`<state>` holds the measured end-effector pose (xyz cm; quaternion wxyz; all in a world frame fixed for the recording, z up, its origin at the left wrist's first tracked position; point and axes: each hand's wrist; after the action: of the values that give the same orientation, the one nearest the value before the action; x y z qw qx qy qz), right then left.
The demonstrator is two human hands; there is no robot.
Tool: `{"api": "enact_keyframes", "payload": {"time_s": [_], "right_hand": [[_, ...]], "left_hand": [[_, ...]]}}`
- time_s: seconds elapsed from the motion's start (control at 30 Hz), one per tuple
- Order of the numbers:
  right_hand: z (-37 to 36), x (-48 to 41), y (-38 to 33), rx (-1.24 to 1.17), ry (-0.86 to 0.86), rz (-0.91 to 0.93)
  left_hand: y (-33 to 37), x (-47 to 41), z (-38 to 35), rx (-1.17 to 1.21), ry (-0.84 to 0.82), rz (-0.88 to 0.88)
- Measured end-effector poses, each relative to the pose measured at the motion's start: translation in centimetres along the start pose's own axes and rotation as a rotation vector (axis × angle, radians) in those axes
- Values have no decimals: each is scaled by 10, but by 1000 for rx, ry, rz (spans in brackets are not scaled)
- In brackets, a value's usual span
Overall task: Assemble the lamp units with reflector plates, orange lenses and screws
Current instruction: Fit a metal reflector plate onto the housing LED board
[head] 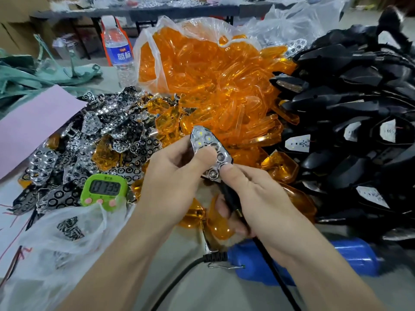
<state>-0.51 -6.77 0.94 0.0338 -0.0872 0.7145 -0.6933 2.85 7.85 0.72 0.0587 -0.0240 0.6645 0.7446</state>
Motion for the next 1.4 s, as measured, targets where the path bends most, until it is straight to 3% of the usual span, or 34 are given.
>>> {"api": "enact_keyframes", "payload": {"time_s": [0.27,0.63,1.1,1.2,1.4], "right_hand": [[7,-2,7,138,-3,114],[11,1,5,292,-32,160],[10,-1,5,211,-23,167],[11,-1,3,237,-16,169],[7,1,8,457,129,249]], "left_hand": [[3,2,12,301,-64,130],[4,3,8,234,55,-32],[1,4,8,244,44,-14],[0,6,9,127,77,-46],[-5,8,10,-249,360,-220]]}}
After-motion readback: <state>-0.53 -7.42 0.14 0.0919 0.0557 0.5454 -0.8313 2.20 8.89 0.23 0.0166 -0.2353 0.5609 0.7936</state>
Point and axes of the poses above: each hand's wrist, its own x-axis away from the middle knuckle, its own z-axis out of the back of the hand, y = z × x, and after that the axes turned 4 degrees about z, right-handed
